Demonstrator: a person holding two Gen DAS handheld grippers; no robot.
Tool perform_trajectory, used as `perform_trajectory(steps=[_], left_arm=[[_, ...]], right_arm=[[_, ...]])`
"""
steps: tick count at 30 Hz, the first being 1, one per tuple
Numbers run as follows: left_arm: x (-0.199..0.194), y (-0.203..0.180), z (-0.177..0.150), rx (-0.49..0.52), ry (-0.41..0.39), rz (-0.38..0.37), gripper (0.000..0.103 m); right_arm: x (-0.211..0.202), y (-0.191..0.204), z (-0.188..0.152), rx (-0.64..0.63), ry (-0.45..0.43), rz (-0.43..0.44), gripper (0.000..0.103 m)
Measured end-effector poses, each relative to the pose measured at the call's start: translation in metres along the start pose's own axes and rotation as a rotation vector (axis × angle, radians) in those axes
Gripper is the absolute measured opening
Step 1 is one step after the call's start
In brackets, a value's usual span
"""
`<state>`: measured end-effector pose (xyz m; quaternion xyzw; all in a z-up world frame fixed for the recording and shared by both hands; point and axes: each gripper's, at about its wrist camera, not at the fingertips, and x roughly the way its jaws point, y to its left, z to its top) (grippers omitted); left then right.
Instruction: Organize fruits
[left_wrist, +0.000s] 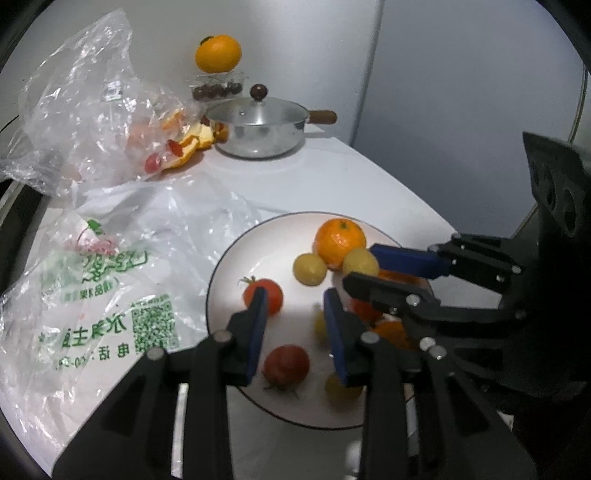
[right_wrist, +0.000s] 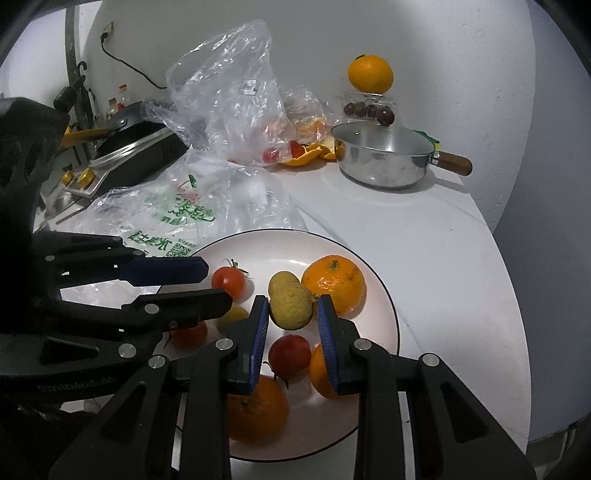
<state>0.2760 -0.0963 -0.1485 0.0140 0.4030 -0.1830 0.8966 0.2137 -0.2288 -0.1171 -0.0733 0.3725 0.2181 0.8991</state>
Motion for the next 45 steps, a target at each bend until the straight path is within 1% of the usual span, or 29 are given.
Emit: perform_trajectory(steps=[6,8,10,11,12,19,26,35,37,38,39,41,44,45], left_arm=[[-0.009,0.004,-0.004,-0.005,-0.013,0.012,0.036],[-0.014,0.007,-0.005,-0.01,-0.021,0.017,0.037],[-0.019,0.008,-0.006,-0.012,-0.034,0.023,0.042],[-0.023,0.009,-0.007,-0.014,-0.041,0.026,0.047],[-0.028,0.01,-0.008,-0.02,-0.051,0.026,0.049],[-0.051,0.012,-0.014,-0.03,-0.091,0.045,0.05],[-0.082,0.011,-0.025,-0.044,-0.146,0.071,0.05],[-0.132,0.013,-0.047,-0.09,-0.24,0.121,0.051],[-0.146,0.013,-0.052,-0.096,-0.267,0.131,0.056],[-0.149,0.012,-0.054,-0.099,-0.275,0.133,0.066],[-0.158,0.012,-0.058,-0.108,-0.296,0.136,0.07],[-0.169,0.01,-0.063,-0.112,-0.318,0.141,0.071],[-0.182,0.009,-0.068,-0.104,-0.345,0.159,0.071],[-0.188,0.007,-0.07,-0.102,-0.356,0.166,0.071]], right_arm=[[0.0,0.002,0.0,0.006,0.0,-0.003,0.029],[-0.002,0.004,0.001,0.008,-0.005,-0.009,0.031],[-0.005,0.005,0.001,0.01,-0.009,-0.013,0.036],[-0.006,0.006,0.002,0.01,-0.012,-0.016,0.037],[-0.007,0.007,0.002,0.01,-0.014,-0.019,0.037],[-0.024,0.019,0.003,-0.003,-0.039,-0.042,0.037],[-0.044,0.036,0.004,-0.027,-0.07,-0.056,0.038],[-0.081,0.062,0.002,-0.045,-0.137,-0.08,0.039],[-0.089,0.067,0.001,-0.047,-0.152,-0.086,0.039],[-0.094,0.07,0.0,-0.049,-0.161,-0.089,0.04],[-0.098,0.073,-0.001,-0.052,-0.169,-0.092,0.04],[-0.109,0.079,-0.003,-0.055,-0.188,-0.098,0.04],[-0.122,0.085,-0.005,-0.057,-0.214,-0.1,0.047],[-0.126,0.088,-0.006,-0.059,-0.223,-0.102,0.047]])
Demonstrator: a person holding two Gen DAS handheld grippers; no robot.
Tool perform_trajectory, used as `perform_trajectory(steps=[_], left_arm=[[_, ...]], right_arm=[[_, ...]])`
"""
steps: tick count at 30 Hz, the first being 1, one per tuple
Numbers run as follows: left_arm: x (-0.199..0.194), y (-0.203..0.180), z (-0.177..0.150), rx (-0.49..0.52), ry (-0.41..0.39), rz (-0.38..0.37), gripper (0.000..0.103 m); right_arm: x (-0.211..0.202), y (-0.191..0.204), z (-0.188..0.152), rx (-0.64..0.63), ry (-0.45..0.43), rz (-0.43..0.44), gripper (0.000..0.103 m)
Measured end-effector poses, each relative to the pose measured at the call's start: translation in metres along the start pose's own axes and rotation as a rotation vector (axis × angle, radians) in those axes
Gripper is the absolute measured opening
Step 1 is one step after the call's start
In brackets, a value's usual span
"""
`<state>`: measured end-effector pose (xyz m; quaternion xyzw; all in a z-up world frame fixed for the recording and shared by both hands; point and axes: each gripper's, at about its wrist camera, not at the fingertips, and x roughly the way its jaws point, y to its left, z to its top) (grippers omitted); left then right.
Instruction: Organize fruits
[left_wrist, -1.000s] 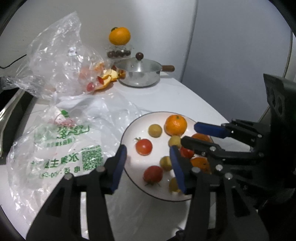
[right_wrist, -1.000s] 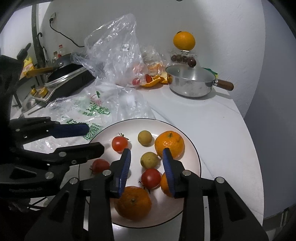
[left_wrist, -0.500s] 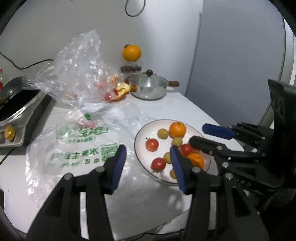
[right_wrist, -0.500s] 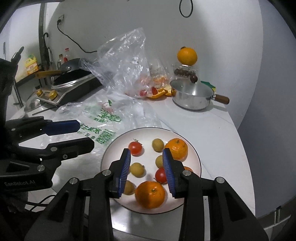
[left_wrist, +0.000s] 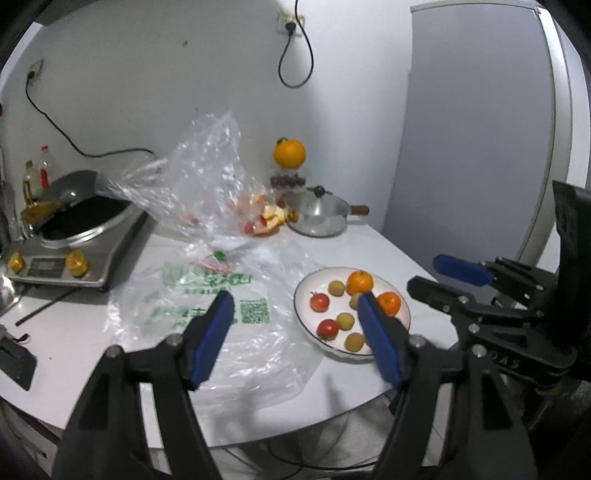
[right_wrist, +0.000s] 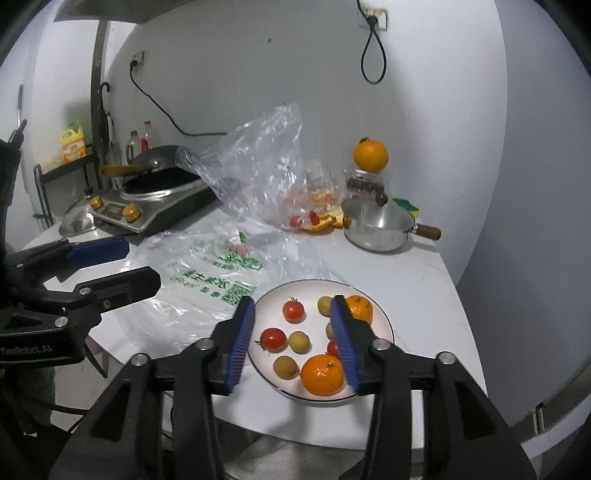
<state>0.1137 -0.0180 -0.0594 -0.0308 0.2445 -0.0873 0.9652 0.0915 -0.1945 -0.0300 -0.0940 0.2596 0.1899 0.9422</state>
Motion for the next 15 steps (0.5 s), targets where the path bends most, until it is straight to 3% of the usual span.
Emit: perform_trajectory(steps=[15], left_arm=[[-0.082,-0.005,0.001,0.011,-0.17,0.032,0.072]], right_arm=[[-0.074,0.024,0.011,-0.035,-0.15,-0.045,0.047]])
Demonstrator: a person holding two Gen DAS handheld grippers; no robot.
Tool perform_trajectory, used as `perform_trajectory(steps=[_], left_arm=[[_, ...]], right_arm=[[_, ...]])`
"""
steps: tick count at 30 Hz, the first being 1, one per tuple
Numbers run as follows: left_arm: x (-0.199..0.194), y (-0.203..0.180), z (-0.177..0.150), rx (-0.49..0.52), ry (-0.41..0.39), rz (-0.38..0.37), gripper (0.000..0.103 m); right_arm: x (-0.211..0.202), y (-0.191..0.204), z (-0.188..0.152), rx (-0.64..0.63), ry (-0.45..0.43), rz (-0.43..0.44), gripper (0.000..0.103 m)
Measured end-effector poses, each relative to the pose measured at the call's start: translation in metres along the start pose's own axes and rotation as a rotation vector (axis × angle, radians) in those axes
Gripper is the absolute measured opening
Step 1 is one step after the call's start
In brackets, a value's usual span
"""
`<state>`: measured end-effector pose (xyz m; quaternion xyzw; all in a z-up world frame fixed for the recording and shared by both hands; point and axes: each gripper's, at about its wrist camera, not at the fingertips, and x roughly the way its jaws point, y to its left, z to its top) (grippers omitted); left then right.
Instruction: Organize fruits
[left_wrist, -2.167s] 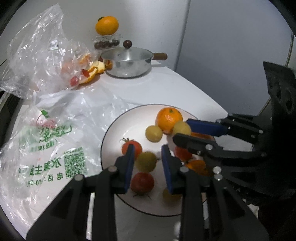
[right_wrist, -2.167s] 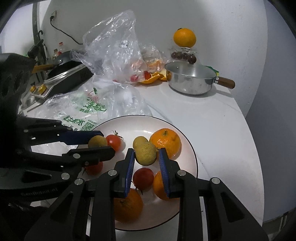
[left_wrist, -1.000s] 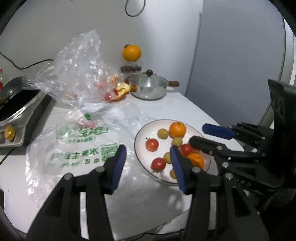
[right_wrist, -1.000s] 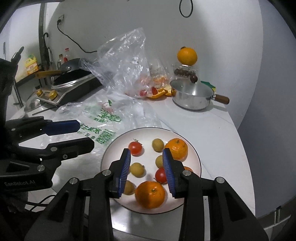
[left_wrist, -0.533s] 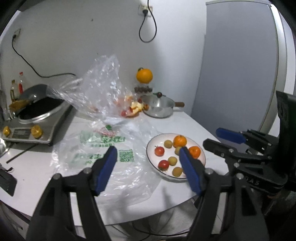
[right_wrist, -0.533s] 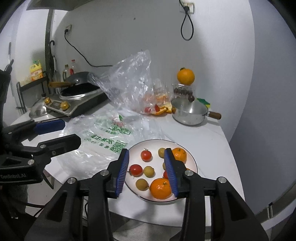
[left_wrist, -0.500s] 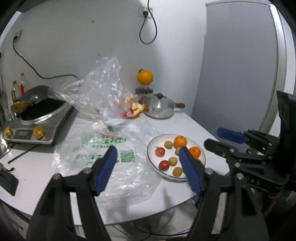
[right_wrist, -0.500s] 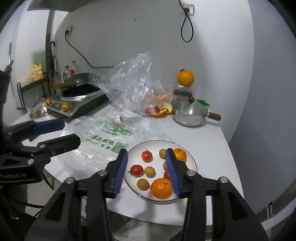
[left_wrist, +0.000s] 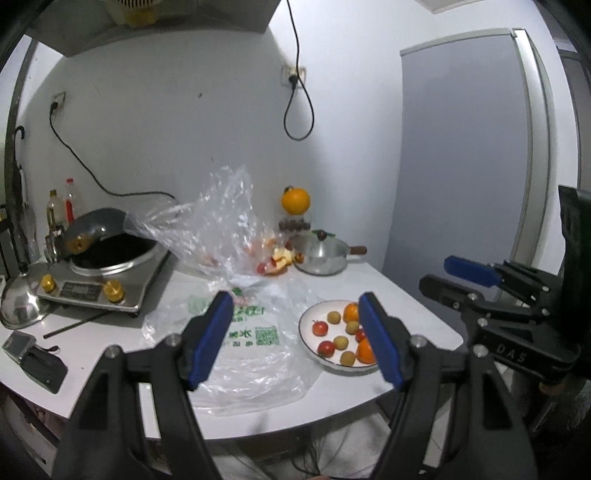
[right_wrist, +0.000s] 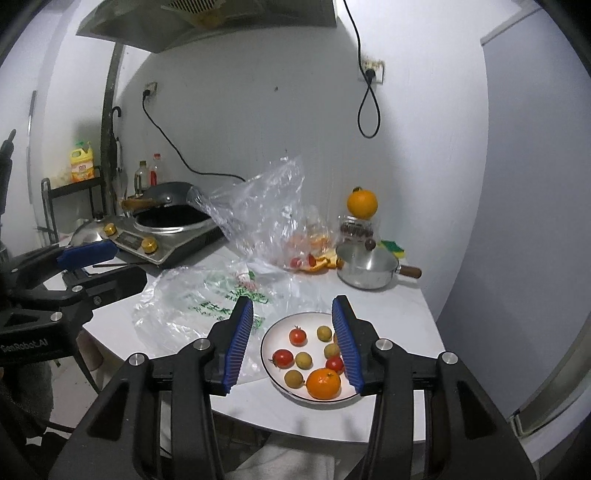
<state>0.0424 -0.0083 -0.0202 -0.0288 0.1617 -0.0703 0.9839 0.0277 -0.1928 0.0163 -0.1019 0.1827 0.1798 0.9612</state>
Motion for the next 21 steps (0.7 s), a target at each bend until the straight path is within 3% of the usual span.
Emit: perform_trajectory(steps=[8,12,21], left_arm=[[-0.043,0.001,0.019,0.016,-0.1,0.034,0.073],[-0.059,0.001,0.03,0.024,-0.142,0.058,0.092],[-0.085,0.012,0.048,-0.021,-0.2,0.174,0.093]], right_arm=[[-0.035,0.011,0.016,-0.007,-0.084,-0.015,0.047],[-0.051,0.014,0.027,-0.002,-0.136,-0.021,0.06],[-0.079,0.018,0.046,0.013,-0.215,-0.032,0.066]])
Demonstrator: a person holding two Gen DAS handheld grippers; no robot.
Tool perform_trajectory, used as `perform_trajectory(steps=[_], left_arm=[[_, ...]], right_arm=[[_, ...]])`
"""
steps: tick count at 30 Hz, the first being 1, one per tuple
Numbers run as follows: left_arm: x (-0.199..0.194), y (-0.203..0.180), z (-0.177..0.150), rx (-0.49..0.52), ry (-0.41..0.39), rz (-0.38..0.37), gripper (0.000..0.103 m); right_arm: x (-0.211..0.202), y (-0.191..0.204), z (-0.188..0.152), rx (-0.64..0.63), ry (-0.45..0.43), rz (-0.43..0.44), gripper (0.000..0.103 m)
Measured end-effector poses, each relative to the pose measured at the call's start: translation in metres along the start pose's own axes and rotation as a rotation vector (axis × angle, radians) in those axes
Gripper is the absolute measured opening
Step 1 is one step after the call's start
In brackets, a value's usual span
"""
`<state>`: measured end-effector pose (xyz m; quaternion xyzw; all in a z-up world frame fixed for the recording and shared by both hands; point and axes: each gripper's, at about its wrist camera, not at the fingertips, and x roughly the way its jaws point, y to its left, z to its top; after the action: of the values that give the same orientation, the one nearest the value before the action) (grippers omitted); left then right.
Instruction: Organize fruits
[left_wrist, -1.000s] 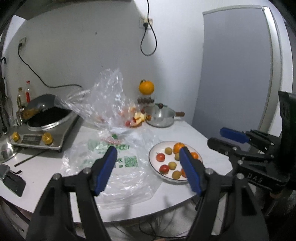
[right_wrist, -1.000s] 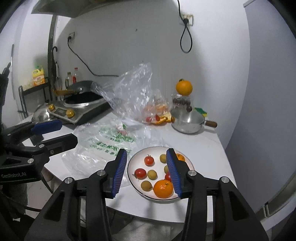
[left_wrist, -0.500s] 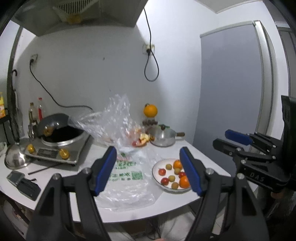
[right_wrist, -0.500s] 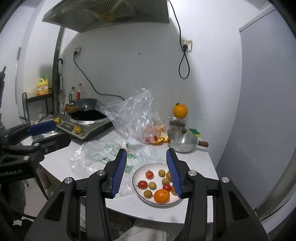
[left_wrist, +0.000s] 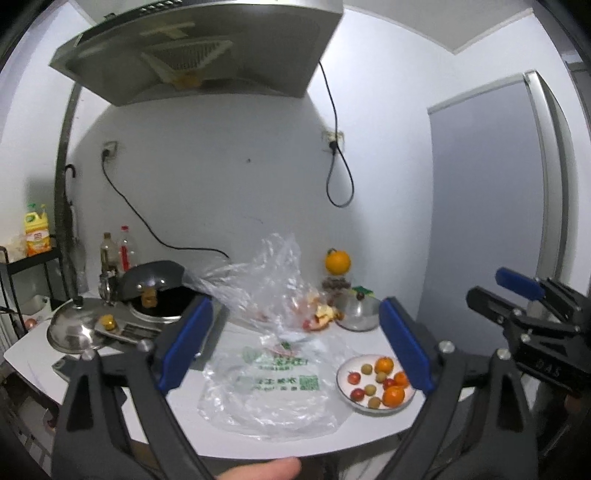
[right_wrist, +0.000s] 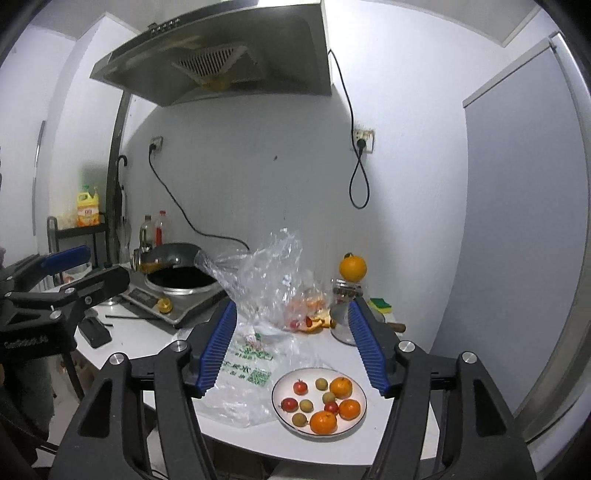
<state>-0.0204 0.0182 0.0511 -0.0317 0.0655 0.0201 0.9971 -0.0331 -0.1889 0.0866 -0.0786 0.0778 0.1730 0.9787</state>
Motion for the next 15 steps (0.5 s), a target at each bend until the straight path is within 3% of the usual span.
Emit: perform_trajectory(steps=[10,15], left_arm=[[-0.018,-0.007,0.004,0.059,-0.067,0.025,0.093],[-0.019,-0.005,0.004,0.045,-0.057,0.019,0.093]], right_arm=[[-0.012,0.001,0.009,0.0,-0.035,0.004,0.067],[-0.014,0.001,0.008,0.003,-0.037,0.005,0.067]])
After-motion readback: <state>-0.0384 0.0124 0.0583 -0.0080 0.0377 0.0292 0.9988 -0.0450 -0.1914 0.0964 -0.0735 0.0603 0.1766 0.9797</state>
